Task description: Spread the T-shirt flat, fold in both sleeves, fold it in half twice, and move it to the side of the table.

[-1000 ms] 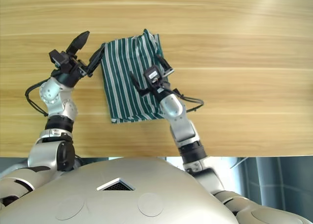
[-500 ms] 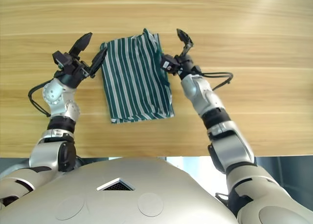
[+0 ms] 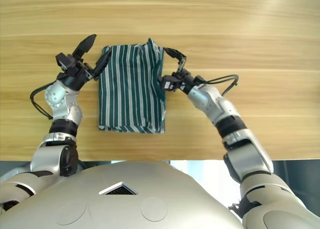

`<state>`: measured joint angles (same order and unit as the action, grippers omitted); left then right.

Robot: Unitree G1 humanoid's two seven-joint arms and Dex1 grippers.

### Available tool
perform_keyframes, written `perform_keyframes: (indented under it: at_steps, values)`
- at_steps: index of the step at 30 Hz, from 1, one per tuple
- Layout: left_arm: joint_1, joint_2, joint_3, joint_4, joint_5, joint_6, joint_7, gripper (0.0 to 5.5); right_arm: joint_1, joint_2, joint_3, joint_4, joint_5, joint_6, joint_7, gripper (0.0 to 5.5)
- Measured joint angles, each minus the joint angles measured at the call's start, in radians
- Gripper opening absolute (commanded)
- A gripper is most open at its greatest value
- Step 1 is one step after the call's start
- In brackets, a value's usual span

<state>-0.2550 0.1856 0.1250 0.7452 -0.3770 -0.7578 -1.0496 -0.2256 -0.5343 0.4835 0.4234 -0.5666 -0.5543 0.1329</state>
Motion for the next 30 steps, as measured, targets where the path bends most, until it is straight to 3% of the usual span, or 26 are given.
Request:
perform_keyframes:
  at_steps: [6,15,21,26,30]
  values:
    - [0.003,0.000,-0.001,-0.004,0.000,0.000,0.008,3.01,0.142,-0.134,-0.048,-0.264,0.059,0.087,0.198,5.36]
    - [0.022,0.011,-0.020,-0.028,0.000,0.007,-0.008,3.01,0.168,-0.153,-0.146,-0.309,0.088,0.144,0.223,5.36]
    - [0.072,0.039,-0.052,-0.105,0.001,0.020,-0.041,3.01,0.289,-0.210,-0.225,-0.529,0.358,0.125,0.380,5.36]
    - [0.275,0.288,-0.099,-0.445,-0.026,0.106,-0.231,3.01,0.455,-0.374,-0.316,-0.662,0.607,0.046,0.579,5.36]
    - [0.326,0.483,-0.056,-0.644,-0.058,0.154,-0.289,3.01,0.544,-0.438,-0.321,-0.653,0.655,-0.047,0.693,5.36]
